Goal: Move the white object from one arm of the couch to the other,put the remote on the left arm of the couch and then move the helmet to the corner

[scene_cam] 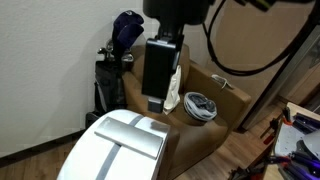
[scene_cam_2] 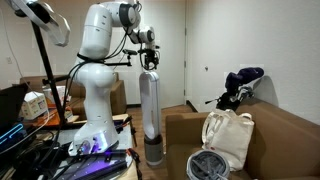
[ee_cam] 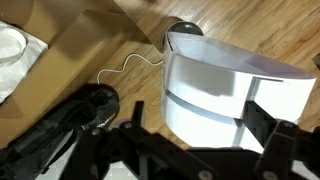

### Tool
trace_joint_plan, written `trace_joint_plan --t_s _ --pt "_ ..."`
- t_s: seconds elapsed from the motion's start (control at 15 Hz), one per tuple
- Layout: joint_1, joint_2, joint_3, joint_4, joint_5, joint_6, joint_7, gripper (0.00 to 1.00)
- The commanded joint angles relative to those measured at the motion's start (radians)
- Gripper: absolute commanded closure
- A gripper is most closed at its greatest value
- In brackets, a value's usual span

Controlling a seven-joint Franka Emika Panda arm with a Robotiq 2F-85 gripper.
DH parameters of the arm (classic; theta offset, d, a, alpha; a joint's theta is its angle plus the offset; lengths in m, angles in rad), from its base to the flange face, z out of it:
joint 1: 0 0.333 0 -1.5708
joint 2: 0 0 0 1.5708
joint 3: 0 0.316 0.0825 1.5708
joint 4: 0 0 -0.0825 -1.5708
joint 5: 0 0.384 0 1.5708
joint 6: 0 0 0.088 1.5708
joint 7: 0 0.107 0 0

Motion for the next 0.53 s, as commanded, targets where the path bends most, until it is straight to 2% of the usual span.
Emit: trace_joint_plan --t_s 0.0,0.2,0.47 --pt "0.012 0.06 0.014 0.063 0.016 0.01 -0.091 0.0" --pt "0.06 0.089 0.004 0.147 -0.009 -0.024 -0.061 0.0" --pt "0.099 0.124 -0.01 0.22 0.026 -0.04 -0.025 0.0"
